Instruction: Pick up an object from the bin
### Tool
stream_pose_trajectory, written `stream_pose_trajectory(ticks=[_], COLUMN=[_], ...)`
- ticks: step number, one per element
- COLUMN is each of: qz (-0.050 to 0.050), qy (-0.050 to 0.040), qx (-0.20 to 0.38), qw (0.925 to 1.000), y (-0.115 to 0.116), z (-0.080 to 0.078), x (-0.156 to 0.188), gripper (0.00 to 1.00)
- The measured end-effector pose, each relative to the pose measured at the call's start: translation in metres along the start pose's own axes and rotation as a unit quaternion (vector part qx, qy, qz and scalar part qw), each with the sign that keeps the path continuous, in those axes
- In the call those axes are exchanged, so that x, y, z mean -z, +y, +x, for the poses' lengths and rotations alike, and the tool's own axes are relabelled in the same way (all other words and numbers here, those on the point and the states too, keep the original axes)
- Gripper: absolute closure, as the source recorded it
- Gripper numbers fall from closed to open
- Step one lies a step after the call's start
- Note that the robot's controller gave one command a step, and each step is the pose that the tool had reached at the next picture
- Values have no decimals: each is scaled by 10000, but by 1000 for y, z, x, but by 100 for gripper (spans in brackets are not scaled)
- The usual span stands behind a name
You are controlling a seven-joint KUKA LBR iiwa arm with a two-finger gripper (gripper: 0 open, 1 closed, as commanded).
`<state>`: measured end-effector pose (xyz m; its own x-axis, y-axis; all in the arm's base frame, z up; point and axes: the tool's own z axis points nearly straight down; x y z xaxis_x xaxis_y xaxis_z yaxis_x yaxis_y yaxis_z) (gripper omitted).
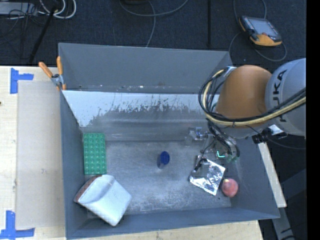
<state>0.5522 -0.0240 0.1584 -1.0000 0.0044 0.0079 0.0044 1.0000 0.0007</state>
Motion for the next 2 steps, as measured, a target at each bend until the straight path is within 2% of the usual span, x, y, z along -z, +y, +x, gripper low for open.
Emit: stream_pose_trajectory(ticks=[1, 2], qz=[6, 3], qy=[9, -37], qx=[467, 484], qw=[9989, 9988], y=[-57, -55], z=[22, 19], x=[-89, -84], gripper=[0, 100])
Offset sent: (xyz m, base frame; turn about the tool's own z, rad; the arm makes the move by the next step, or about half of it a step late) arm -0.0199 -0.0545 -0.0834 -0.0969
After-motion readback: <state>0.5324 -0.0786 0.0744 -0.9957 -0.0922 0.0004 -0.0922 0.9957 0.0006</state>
